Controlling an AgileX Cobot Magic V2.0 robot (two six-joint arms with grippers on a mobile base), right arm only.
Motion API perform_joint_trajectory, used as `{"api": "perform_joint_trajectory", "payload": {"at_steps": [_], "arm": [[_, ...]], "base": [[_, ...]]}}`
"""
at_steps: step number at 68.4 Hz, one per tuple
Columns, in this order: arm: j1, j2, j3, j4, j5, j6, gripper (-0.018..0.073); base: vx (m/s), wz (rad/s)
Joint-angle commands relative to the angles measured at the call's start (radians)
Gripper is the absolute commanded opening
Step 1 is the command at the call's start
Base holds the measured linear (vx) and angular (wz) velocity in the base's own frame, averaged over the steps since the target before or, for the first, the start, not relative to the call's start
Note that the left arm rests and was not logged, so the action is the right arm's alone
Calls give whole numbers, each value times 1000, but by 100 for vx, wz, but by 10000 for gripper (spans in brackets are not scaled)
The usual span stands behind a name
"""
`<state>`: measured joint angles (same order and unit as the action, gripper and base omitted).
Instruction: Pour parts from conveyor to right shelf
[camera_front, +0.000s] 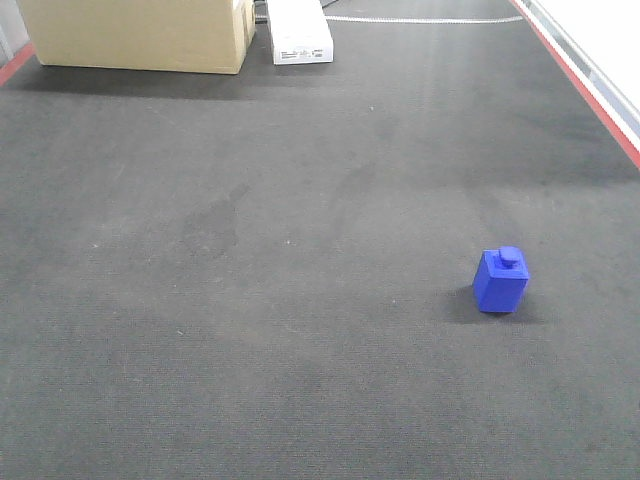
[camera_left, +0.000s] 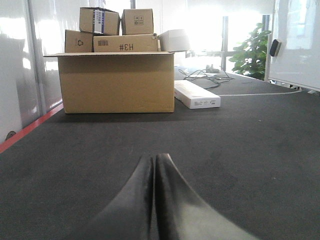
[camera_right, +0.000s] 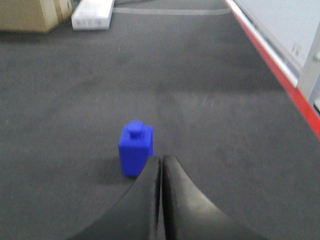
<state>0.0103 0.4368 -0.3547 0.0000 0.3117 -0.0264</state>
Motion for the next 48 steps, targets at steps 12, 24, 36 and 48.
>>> {"api": "perform_joint_trajectory", "payload": {"at_steps": [12,24,36,48], "arm": [[-5,68,-35,32,-76,-4,-9],[-5,71,-35,40,-91,-5,-4],[-5,71,-35,38,-87,-9,60],[-5,71,-35,31,-87,-16,216]], "base": [[0,0],[0,0],[0,0],[0,0]]}}
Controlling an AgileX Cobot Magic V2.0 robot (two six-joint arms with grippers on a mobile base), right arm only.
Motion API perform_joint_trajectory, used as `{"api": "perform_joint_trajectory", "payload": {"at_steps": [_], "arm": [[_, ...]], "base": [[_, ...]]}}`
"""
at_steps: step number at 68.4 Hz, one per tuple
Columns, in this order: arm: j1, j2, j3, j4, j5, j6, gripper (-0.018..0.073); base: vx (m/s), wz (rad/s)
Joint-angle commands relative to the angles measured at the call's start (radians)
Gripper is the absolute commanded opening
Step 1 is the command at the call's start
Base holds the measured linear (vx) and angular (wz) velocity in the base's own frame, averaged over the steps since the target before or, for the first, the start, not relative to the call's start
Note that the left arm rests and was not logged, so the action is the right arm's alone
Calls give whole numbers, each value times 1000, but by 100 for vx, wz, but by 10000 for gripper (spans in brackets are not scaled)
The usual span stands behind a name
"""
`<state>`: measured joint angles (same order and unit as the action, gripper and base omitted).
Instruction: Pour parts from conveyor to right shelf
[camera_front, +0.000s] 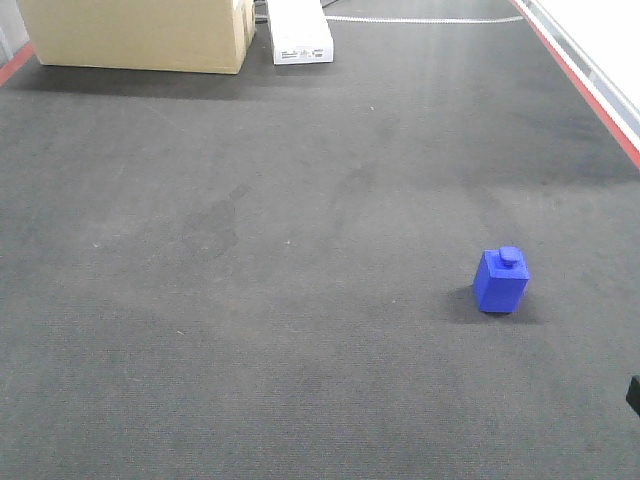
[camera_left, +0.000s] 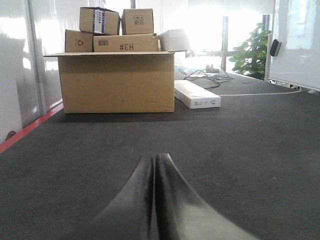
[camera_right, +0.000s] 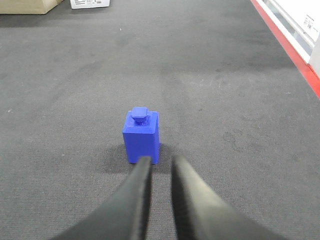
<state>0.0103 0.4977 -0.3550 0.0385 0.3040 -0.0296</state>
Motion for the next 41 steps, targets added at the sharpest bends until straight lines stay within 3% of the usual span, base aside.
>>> {"api": "perform_joint_trajectory", "payload": {"at_steps": [1,11,20,41], "arm": [[-5,10,-35,-8,-79,-13,231],[-5,10,-35,-8,-79,-13,399],[-5,13,-57,-27,-55,-13,497],[-3,203,-224,-2,79,-13,522]], "base": [[0,0],[0,0],[0,0],[0,0]]}}
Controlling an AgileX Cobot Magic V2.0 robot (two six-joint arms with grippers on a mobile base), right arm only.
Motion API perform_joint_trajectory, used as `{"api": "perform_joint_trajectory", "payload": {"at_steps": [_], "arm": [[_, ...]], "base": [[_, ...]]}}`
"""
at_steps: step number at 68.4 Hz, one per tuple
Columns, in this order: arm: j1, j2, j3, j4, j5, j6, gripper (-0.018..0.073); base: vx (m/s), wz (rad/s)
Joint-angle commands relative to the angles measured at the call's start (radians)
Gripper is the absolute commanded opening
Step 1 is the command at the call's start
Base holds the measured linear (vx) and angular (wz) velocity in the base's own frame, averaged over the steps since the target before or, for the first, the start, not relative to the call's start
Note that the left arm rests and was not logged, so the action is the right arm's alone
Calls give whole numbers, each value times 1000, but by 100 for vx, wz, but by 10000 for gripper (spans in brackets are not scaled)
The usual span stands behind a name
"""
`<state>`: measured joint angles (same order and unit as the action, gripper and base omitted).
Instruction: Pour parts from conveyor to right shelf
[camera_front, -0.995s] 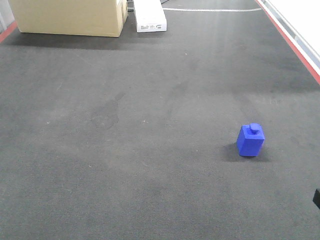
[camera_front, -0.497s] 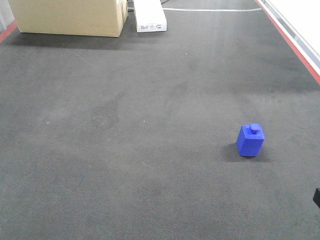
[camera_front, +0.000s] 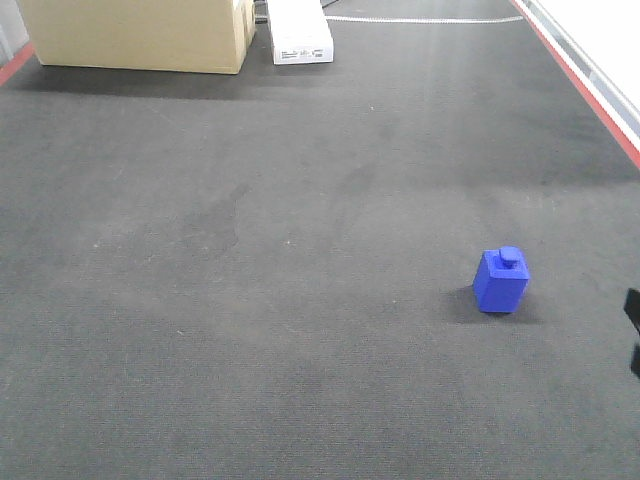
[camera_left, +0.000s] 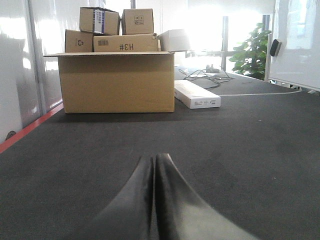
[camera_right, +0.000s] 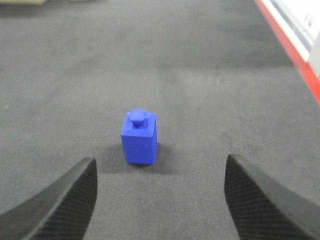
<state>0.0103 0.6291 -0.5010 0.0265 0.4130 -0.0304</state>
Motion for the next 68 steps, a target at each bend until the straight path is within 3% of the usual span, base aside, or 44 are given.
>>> {"api": "perform_joint_trajectory", "payload": {"at_steps": [1,15,25,30,40,68], "arm": [[-3,86,-88,13,-25,-12,522],[2,328,-286,45,93,-24,522],[91,504,-436,-9,194,-65,522],[128,579,-503,-49,208,-20,522],[125,712,-626,-79,256,129,522],[125,988,-827,-45,435,173,556]], "base": [[0,0],[0,0],[0,0],[0,0],[0,0],[0,0]]}}
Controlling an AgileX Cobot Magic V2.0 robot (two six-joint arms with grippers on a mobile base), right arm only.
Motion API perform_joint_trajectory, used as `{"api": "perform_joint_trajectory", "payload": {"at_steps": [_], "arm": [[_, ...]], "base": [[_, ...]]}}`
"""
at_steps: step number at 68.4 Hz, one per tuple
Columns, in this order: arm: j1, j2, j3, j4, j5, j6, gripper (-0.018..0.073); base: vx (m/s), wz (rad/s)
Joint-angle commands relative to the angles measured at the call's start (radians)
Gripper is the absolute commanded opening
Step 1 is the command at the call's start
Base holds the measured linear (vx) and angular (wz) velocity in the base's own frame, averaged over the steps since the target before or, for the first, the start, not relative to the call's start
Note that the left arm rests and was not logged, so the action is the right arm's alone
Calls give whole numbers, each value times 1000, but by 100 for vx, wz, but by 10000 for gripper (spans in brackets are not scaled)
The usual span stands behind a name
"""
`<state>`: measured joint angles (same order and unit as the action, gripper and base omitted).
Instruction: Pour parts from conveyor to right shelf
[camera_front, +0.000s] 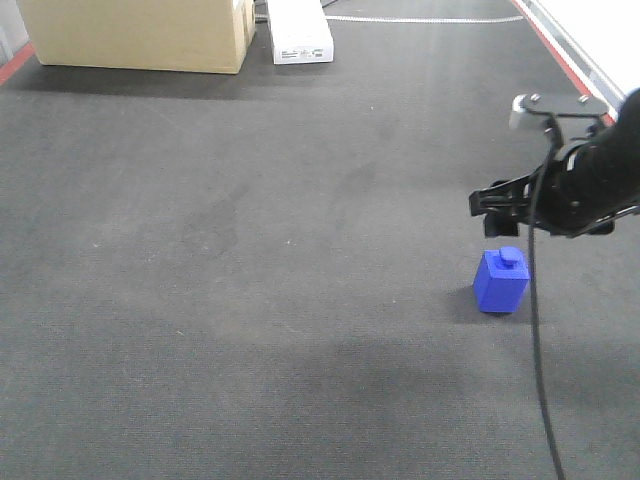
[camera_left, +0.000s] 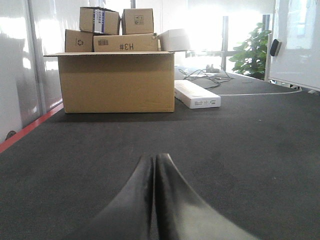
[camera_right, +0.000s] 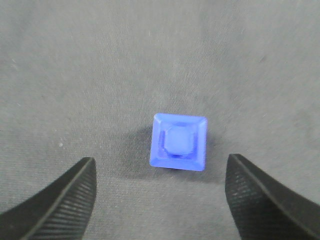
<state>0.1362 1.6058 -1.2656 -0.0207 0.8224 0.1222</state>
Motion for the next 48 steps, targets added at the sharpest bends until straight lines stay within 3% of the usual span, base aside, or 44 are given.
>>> {"api": "perform_joint_trajectory", "payload": {"at_steps": [1,12,48], "arm": [[-1,20,-69,3,35,27,564],[-1,92,-129,-14,100,50,589],[-34,182,-139,-6,57,72,578]], "base": [[0,0],[0,0],[0,0]]}}
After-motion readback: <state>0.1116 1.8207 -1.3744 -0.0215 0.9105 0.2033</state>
